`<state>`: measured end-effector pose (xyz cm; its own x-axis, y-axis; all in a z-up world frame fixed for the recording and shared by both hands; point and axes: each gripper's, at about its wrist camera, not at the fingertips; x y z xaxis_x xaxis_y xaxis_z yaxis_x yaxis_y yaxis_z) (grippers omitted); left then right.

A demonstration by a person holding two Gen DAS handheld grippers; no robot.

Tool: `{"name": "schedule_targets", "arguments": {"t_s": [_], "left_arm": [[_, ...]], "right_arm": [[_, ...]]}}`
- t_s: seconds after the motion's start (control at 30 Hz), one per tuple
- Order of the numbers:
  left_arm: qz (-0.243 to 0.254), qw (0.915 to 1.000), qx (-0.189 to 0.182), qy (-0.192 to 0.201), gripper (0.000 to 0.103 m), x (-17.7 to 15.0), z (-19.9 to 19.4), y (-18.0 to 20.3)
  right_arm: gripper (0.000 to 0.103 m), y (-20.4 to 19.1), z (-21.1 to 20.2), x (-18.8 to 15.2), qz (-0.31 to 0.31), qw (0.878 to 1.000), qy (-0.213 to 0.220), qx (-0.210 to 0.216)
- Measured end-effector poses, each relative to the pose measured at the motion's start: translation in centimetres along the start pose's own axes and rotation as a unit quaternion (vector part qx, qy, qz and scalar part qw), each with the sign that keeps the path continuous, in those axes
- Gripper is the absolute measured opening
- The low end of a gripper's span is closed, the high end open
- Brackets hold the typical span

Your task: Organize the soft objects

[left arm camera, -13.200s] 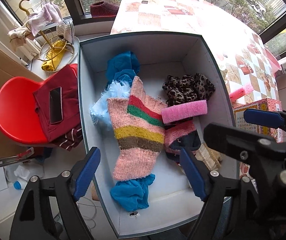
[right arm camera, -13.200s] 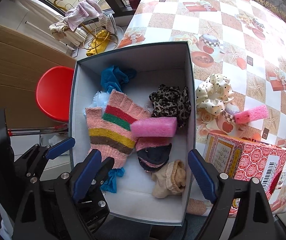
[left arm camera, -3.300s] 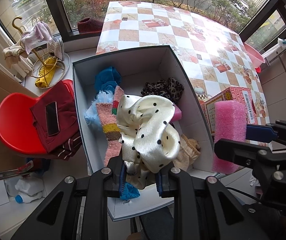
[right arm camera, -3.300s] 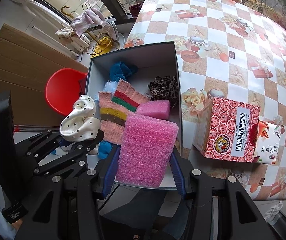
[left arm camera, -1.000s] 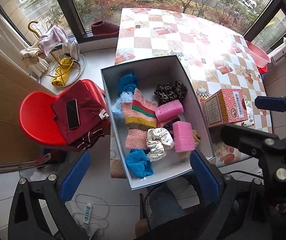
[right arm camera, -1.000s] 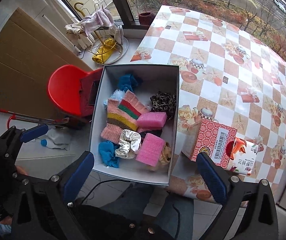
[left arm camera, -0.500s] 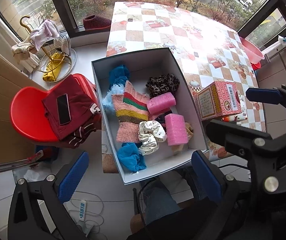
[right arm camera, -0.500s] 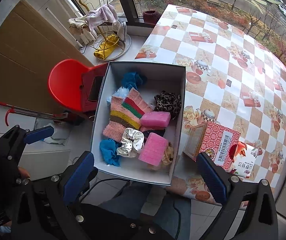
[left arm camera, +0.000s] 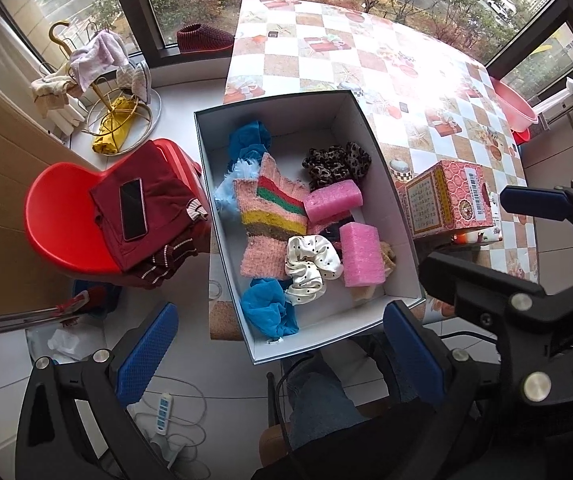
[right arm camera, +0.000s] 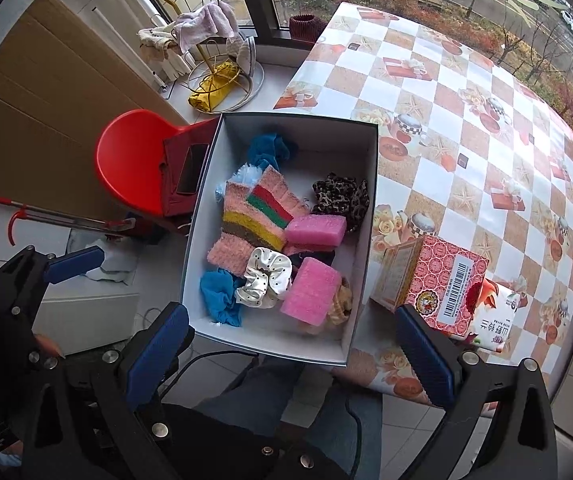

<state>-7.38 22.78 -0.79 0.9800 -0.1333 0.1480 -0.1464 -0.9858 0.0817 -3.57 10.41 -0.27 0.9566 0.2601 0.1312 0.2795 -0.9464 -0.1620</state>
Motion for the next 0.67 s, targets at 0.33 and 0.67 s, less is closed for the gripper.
{"name": "schedule_targets", "arguments": {"t_s": [0.33, 0.67], "left_arm": [[-0.007, 0.9999, 0.008, -0.008, 0.102, -0.3, 0.8, -0.4], [0.002, 1.0, 0.005, 0.0, 0.102, -0.5, 1.4, 0.0]], "right_arm": [[0.103, 0.2, 0.7, -0.3, 0.005, 1.0, -0.008, -0.005], [0.103, 0.3, 2.1, -0.3, 0.01, 1.0, -0.023, -0.009]]}}
Point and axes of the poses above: each gripper's, at about its wrist camera, not at the fingertips, and z roughly the way its jaws point, y to its right, x to its top, and after that the axes turned 2 degrees about z, right-handed
